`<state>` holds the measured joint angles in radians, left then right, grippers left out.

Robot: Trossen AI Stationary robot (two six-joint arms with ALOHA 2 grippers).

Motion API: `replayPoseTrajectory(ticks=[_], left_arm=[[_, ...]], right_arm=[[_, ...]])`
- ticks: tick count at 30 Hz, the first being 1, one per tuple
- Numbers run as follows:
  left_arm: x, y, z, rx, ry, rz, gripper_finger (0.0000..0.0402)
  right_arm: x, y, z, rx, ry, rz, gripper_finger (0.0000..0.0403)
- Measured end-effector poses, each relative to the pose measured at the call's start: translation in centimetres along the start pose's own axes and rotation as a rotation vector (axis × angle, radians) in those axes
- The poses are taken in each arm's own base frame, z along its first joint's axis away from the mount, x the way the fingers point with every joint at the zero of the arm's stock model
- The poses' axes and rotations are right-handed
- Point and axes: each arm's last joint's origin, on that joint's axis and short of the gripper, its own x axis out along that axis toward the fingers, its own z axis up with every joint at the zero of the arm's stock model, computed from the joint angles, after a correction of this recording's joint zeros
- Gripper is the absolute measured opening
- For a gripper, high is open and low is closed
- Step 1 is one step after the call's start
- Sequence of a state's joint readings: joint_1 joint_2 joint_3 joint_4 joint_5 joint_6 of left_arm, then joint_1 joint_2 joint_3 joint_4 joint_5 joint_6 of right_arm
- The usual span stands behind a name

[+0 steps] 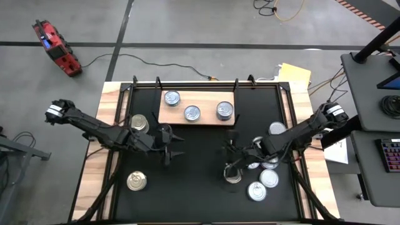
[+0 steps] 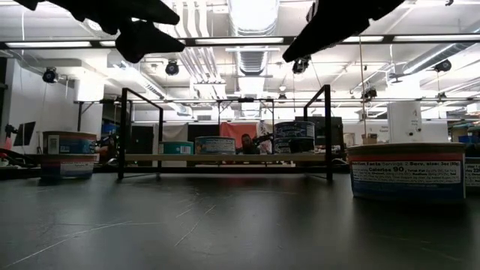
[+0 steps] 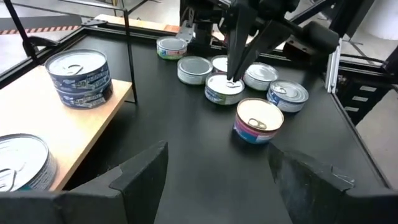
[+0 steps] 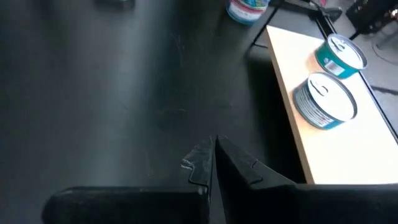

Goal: Stack canned seafood by type on shelf
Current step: Put the blue tuna can on the shelf

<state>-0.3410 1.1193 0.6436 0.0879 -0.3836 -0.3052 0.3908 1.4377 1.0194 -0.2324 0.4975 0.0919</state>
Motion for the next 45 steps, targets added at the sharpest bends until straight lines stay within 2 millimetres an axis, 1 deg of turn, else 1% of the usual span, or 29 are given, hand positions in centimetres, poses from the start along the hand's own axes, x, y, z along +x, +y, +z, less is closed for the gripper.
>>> replayPoseTrajectory(ticks=[8, 11, 24, 28, 33, 35, 37, 41, 45], left_arm=[[0.2, -0.2, 0.1, -0.051, 0.019, 0.005, 0.026], [0.5, -0.3, -0.2, -0.077, 0.035, 0.008, 0.026], [1.7, -0.5, -1.8, -0.177, 0.13, 0.039, 0.026], [1.6, -0.4, -2.2, -0.191, 0.17, 0.059, 0.026], [0.4, 0.3, -2.8, -0.285, 0.262, 0.123, 0.026], [-0.4, 0.7, -3.3, -0.328, 0.357, 0.156, 0.026], [-1.4, 1.0, -3.4, -0.356, 0.487, 0.218, 0.0258], [-3.3, 1.5, -2.3, -0.33, 0.7, 0.426, 0.0237], [-4.6, 2.0, -0.6, -0.214, 0.744, 0.66, 0.0203]], right_arm=[[0.5, 0.5, -2.8, 0.016, -0.044, 0.014, 0.0013], [0.7, 0.5, -3.7, 0.017, -0.016, 0.011, 0.0013], [0.8, 0.5, -4.4, 0.027, 0.005, 0.009, 0.0013], [0.8, 0.5, -4.5, 0.026, 0.007, 0.01, 0.0013], [0.8, 0.5, -4.5, 0.026, 0.008, 0.011, 0.0013], [0.8, 0.5, -4.5, 0.025, 0.008, 0.011, 0.0013], [0.8, 0.5, -4.5, 0.024, 0.008, 0.012, 0.0013], [0.9, 0.4, -4.4, -0.007, 0.006, 0.01, 0.0013], [0.9, 0.4, -4.4, -0.005, 0.0, 0.006, 0.0013]])
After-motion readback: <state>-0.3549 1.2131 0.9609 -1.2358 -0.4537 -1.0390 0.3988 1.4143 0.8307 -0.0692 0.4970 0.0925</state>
